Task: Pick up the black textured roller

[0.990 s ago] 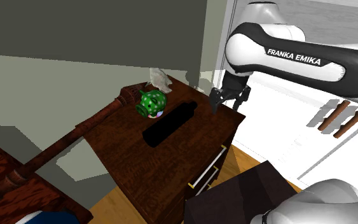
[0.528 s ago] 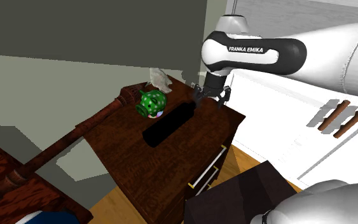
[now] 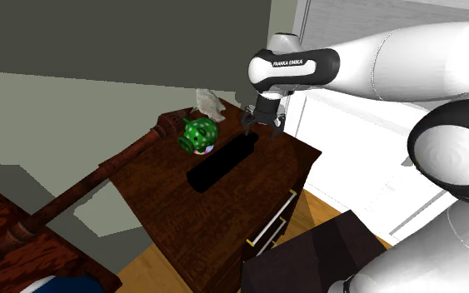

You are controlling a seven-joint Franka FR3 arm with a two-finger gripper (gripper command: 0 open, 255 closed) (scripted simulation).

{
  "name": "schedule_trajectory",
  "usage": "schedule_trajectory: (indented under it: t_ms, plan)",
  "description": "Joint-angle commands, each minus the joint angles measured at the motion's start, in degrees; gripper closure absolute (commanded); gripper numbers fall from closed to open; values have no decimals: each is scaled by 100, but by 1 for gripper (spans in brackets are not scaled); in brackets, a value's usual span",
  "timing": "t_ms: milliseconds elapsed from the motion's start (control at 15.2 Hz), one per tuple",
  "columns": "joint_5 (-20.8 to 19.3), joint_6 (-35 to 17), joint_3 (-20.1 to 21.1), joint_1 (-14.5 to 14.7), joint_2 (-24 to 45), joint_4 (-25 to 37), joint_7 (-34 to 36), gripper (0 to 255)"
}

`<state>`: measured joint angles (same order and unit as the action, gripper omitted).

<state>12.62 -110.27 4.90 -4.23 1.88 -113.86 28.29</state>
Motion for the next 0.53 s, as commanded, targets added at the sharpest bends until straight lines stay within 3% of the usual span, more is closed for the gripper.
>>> schedule_trajectory:
  t_ms: [0,462]
  plan:
    - [35,-88,-26,-20,498,390,291,0]
    - [215,-192,-204,-100,2027,1728,1157,0]
